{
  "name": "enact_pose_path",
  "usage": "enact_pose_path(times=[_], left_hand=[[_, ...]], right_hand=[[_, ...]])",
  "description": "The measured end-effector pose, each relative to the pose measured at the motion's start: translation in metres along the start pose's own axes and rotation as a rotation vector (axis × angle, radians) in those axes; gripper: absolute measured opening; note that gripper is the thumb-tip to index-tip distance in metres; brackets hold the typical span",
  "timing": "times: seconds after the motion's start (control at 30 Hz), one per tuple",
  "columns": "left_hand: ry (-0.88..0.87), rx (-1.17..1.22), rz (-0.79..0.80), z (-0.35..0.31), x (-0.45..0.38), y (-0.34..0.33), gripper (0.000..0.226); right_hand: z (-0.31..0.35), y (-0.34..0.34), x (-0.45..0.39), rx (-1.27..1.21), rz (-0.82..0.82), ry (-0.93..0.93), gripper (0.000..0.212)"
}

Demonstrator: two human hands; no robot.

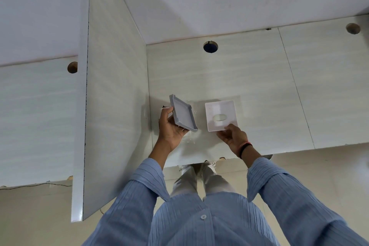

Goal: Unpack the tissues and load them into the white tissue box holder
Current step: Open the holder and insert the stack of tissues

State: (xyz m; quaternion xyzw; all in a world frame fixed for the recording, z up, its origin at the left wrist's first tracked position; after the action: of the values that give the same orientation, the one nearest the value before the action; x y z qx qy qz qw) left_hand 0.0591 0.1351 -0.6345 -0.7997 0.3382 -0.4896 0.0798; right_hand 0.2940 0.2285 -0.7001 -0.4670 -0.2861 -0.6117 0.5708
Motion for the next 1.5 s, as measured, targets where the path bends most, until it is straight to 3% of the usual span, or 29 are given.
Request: enact_pose_path(times=[0.27,0.37,0.43,0.5,0.63,0.73,0.83,1.0,1.1,1.17,1.3,1.5], left_hand=[[0.018,-0.03,0.002,0.001,0.006,-0.004,0.066],[0.021,-0.04,0.009,-0.001,0.005,-0.005,0.062],[0.037,-0.038,0.024,0.0,0.004,-0.005,0.066],[0.053,-0.027,0.046,-0.001,0.003,-0.008,0.069],[0.05,-0.034,0.048,-0.005,0.002,-0.014,0.045],[-0.012,-0.084,-0.015,-0.013,-0.003,-0.016,0.031],[-0.059,-0.167,-0.173,-0.022,-0.009,0.0,0.022],[-0.08,-0.24,-0.473,-0.028,-0.013,0.047,0.018],[-0.086,-0.295,-0.519,-0.026,-0.012,0.056,0.014],[-0.102,-0.341,-0.528,-0.024,-0.01,0.058,0.016],[-0.139,-0.434,-0.531,-0.026,-0.005,0.057,0.019],[-0.159,-0.466,-0.552,-0.033,-0.002,0.061,0.019]], right_hand=[[0.002,0.008,0.001,0.098,-0.095,-0.006,0.037],[0.009,0.019,0.01,0.224,-0.251,0.033,0.047],[0.016,0.013,0.017,0.364,-0.269,0.115,0.052],[0.017,-0.009,0.02,0.486,-0.151,0.166,0.052],[-0.005,-0.076,0.036,0.527,0.313,0.053,0.047],[-0.002,-0.102,0.04,0.469,0.43,0.116,0.026],[0.02,-0.107,0.034,0.405,0.369,0.231,0.006],[0.063,-0.119,0.005,0.445,0.188,0.314,0.019],[0.085,-0.132,-0.018,0.477,0.117,0.315,0.019],[0.093,-0.141,-0.032,0.525,0.108,0.287,0.005],[0.102,-0.149,-0.047,0.654,0.074,0.274,0.034],[0.103,-0.139,-0.053,0.691,0.007,0.277,0.039]])
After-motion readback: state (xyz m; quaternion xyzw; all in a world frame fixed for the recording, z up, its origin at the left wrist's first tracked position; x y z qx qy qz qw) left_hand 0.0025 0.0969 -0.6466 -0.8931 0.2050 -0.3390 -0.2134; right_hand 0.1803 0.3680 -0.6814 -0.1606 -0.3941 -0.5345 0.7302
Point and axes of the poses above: each hand's wrist, its own x-axis away from the middle knuckle, its own y-axis out of the back of the hand, z = x × y, the point moved 10 cm from there along -x, towards the middle knuckle, and after that the axes turned 7 degrees about -x, right-handed, at the moved point
